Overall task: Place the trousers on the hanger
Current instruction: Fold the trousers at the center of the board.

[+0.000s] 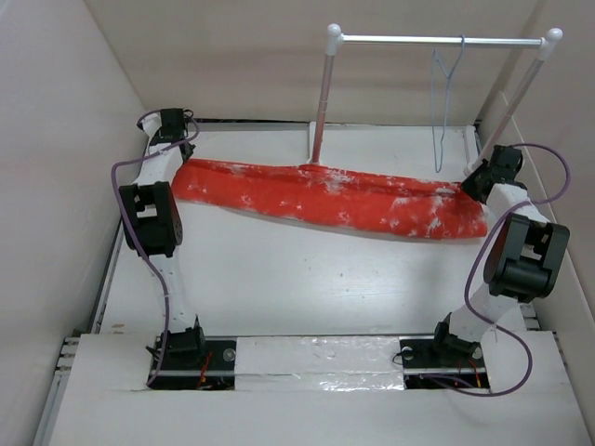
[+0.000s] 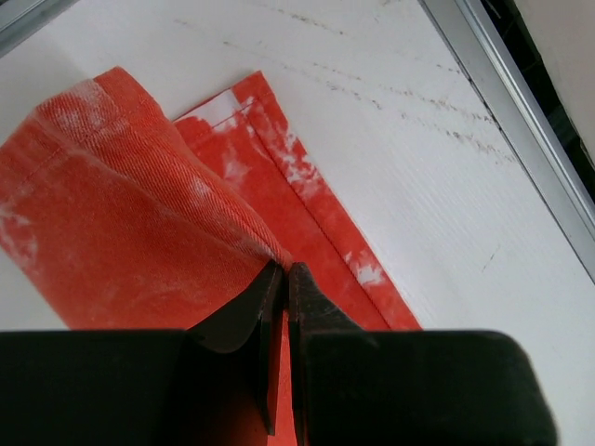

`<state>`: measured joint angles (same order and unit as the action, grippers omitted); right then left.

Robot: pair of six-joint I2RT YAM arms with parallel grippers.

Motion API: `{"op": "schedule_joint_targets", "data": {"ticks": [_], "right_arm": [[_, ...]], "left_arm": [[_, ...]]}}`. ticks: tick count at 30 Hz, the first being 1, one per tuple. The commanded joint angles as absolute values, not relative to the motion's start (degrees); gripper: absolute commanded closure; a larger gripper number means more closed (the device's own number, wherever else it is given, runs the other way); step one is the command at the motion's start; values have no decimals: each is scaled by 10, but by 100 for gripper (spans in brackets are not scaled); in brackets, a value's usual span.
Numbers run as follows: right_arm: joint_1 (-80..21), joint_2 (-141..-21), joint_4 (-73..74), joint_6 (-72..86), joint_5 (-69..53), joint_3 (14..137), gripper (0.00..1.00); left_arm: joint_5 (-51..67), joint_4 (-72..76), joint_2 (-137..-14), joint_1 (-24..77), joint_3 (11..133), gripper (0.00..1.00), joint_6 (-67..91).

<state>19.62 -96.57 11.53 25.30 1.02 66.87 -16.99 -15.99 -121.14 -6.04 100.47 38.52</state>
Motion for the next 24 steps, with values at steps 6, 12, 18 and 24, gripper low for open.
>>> {"op": "schedule_joint_targets", "data": {"ticks": [6,12,18,24], "right_arm": [[207,-1038,18,243,26,744,100],[201,-1053,-18,248,-51,757,87],[195,-992,-9,237,-75,730,26],[185,-843,-81,263,-52,528,18]], "left_arm": [[-241,-129,-1280,-68,1121,100,347],[-217,-120,-1296,-68,1129,68,316],[-214,-83,-1229,-68,1041,46,305],[-198,-56,-1136,-68,896,46,320]]}}
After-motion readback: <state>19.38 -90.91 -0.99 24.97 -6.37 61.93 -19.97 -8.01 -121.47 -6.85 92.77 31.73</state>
